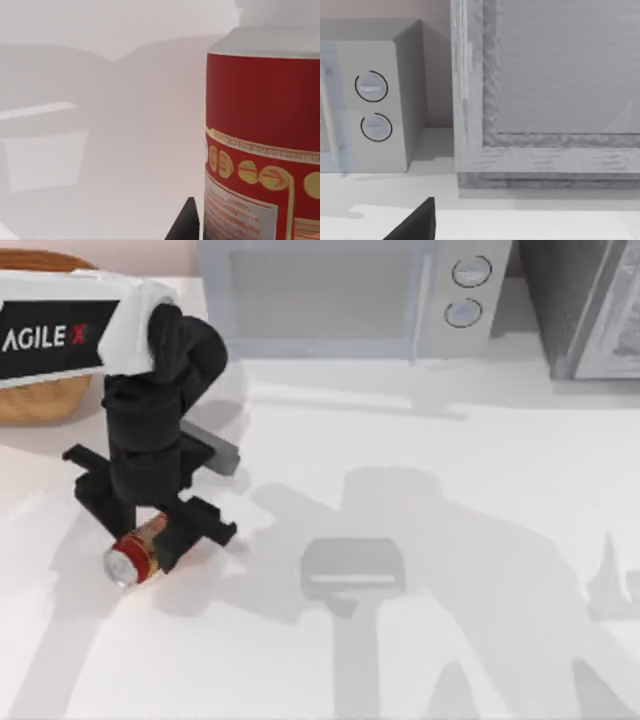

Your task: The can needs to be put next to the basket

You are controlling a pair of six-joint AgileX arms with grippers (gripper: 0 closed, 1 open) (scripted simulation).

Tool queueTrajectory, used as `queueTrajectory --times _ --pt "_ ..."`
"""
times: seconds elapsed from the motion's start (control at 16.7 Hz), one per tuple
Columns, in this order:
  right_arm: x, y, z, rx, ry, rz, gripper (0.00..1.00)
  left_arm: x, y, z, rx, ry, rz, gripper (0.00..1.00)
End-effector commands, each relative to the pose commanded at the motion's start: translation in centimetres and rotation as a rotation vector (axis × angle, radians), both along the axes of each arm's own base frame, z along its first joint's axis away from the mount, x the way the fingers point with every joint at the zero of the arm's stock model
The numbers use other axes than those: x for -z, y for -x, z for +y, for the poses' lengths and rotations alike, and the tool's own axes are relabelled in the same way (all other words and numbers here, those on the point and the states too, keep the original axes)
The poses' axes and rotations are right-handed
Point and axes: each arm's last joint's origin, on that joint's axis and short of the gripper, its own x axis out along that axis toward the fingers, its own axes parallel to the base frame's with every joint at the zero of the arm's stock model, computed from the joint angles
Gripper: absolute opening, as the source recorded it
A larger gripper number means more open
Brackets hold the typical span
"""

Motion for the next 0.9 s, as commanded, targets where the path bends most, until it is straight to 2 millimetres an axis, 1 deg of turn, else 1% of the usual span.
queueTrajectory --times 0.12,0.3,0.36,0.48,0.6,0.66,0.9 --pt "0.0 0.0 0.0 0.000 0.000 0.000 1.00 0.0 0.1 4.4 -0.131 -0.026 0.020 0.00" --pt "0.0 0.0 0.0 0.000 0.000 0.000 1.00 -1.2 -0.2 12.0 -0.347 -0.006 -0.020 0.00" --pt "0.0 0.0 0.0 0.000 0.000 0.000 1.00 -1.8 -0.3 14.1 -0.404 0.009 -0.050 0.00" --pt "0.0 0.0 0.0 0.000 0.000 0.000 1.00 -3.0 -0.4 17.5 -0.485 0.043 -0.126 0.00" --pt "0.0 0.0 0.0 0.000 0.000 0.000 1.00 -4.3 -0.8 19.5 -0.527 0.071 -0.203 0.00" --pt "0.0 0.0 0.0 0.000 0.000 0.000 1.00 -4.6 -0.9 19.9 -0.536 0.078 -0.226 0.00" --pt "0.0 0.0 0.0 0.000 0.000 0.000 1.00 -4.5 -0.9 19.9 -0.533 0.077 -0.223 0.00"
